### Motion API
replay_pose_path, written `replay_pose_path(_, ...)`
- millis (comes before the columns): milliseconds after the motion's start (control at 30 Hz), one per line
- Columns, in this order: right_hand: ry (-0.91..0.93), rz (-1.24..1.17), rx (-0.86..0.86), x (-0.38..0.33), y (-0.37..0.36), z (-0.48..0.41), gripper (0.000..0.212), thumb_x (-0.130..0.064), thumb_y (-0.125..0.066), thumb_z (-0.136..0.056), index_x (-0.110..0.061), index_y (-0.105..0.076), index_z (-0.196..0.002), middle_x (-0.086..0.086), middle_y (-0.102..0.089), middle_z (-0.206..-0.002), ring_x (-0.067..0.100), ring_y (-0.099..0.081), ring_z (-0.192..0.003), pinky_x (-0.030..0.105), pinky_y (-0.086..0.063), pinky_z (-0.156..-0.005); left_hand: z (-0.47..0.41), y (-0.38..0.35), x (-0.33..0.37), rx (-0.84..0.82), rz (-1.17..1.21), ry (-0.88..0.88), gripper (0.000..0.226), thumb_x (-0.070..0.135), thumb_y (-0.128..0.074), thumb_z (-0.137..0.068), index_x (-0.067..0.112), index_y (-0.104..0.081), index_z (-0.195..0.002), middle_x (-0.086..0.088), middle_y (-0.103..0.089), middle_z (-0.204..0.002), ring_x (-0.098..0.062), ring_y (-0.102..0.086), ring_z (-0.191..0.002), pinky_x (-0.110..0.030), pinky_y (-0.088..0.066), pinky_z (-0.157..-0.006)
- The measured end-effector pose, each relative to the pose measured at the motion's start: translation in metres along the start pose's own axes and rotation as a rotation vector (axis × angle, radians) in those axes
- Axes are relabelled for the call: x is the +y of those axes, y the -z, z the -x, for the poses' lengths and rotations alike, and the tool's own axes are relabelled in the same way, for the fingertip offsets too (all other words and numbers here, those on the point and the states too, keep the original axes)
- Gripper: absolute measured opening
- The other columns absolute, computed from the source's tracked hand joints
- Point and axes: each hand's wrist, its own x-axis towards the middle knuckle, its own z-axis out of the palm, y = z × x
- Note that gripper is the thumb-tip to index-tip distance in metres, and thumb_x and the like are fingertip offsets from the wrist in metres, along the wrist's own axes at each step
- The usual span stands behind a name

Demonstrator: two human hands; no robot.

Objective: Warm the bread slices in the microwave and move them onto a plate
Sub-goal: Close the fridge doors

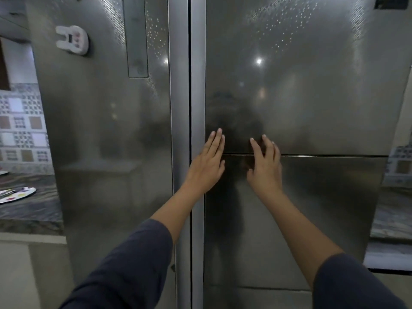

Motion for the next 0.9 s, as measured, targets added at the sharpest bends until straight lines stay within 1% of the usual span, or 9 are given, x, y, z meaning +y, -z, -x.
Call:
replay_pose_path(67,-0.035,0.007,0.013,-0.003,-0.002,-0.003,0.08,-0.007,-0.066,-0.078,-0.023,-0.026,-0.145,0.006,-0.012,-0.156,0.029,-0.01,-0.143,0.046,-0.029,-0.112,-0.002,-0.004,-0.002,0.01,-0.011,0.002,0.064,0.027,-0.04,-0.097,0.009,-0.007,-0.148,-0.006,0.001,-0.159,-0.015,0.007,-0.144,-0.029,-0.031,-0.109)
replay_pose_path(133,-0.065,0.007,0.039,-0.006,-0.005,-0.004,0.079,-0.006,-0.066,-0.077,-0.023,-0.028,-0.144,0.006,-0.014,-0.155,0.029,-0.012,-0.142,0.045,-0.028,-0.111,-0.002,-0.006,-0.001,0.036,-0.039,0.002,0.063,0.026,-0.044,-0.094,0.005,-0.016,-0.147,-0.01,-0.011,-0.158,-0.02,-0.007,-0.145,-0.029,-0.035,-0.106)
replay_pose_path(200,-0.08,0.003,0.059,-0.009,-0.007,-0.003,0.078,-0.005,-0.064,-0.076,-0.022,-0.03,-0.144,0.006,-0.016,-0.155,0.03,-0.014,-0.142,0.045,-0.028,-0.11,-0.004,-0.008,-0.001,0.064,-0.053,-0.002,0.063,0.025,-0.049,-0.091,0.003,-0.025,-0.145,-0.013,-0.021,-0.155,-0.024,-0.019,-0.144,-0.029,-0.031,-0.108)
replay_pose_path(267,-0.083,-0.015,0.067,-0.01,-0.009,-0.001,0.078,-0.004,-0.063,-0.075,-0.021,-0.031,-0.144,0.007,-0.017,-0.155,0.031,-0.015,-0.142,0.047,-0.028,-0.111,-0.006,-0.007,-0.002,0.067,-0.057,-0.01,0.064,0.026,-0.05,-0.089,0.004,-0.028,-0.144,-0.013,-0.025,-0.154,-0.025,-0.023,-0.143,-0.028,-0.021,-0.11)
replay_pose_path(433,-0.09,-0.026,0.014,-0.012,-0.005,-0.001,0.08,-0.006,-0.064,-0.078,-0.021,-0.026,-0.146,0.007,-0.013,-0.156,0.03,-0.011,-0.143,0.046,-0.027,-0.112,-0.01,-0.004,-0.002,0.048,-0.047,-0.033,0.065,0.024,-0.049,-0.089,0.005,-0.024,-0.145,-0.012,-0.022,-0.155,-0.025,-0.018,-0.144,-0.033,-0.014,-0.114)
replay_pose_path(633,-0.098,0.003,-0.128,-0.01,0.007,0.007,0.085,-0.003,-0.064,-0.078,-0.024,-0.019,-0.147,0.005,-0.006,-0.157,0.03,-0.009,-0.142,0.045,-0.033,-0.11,-0.007,0.007,0.002,-0.057,-0.038,-0.011,0.066,0.023,-0.044,-0.092,0.009,-0.013,-0.148,-0.008,-0.006,-0.159,-0.021,-0.002,-0.147,-0.037,-0.011,-0.12)
replay_pose_path(733,-0.115,-0.035,-0.178,-0.01,0.017,0.017,0.085,-0.003,-0.063,-0.077,-0.024,-0.019,-0.147,0.004,-0.007,-0.156,0.029,-0.011,-0.142,0.043,-0.035,-0.109,0.0,0.019,0.008,-0.069,-0.019,0.034,0.064,0.022,-0.042,-0.094,0.009,-0.012,-0.149,-0.006,-0.006,-0.159,-0.018,-0.003,-0.147,-0.034,-0.009,-0.119)
replay_pose_path(833,-0.079,-0.079,-0.183,-0.011,0.025,0.028,0.076,-0.007,-0.06,-0.08,-0.019,-0.024,-0.146,0.007,-0.012,-0.155,0.029,-0.013,-0.141,0.041,-0.034,-0.11,0.017,0.033,0.015,-0.042,-0.012,0.071,0.061,0.023,-0.041,-0.095,0.009,-0.014,-0.148,-0.007,-0.01,-0.158,-0.017,-0.006,-0.147,-0.026,-0.003,-0.115)
replay_pose_path(900,-0.049,-0.113,-0.177,-0.015,0.03,0.036,0.068,-0.01,-0.057,-0.085,-0.017,-0.026,-0.145,0.007,-0.015,-0.155,0.028,-0.013,-0.142,0.039,-0.03,-0.112,0.032,0.043,0.018,-0.034,0.006,0.104,0.056,0.023,-0.036,-0.098,0.008,-0.015,-0.148,-0.007,-0.012,-0.158,-0.017,-0.008,-0.147,-0.026,-0.002,-0.115)
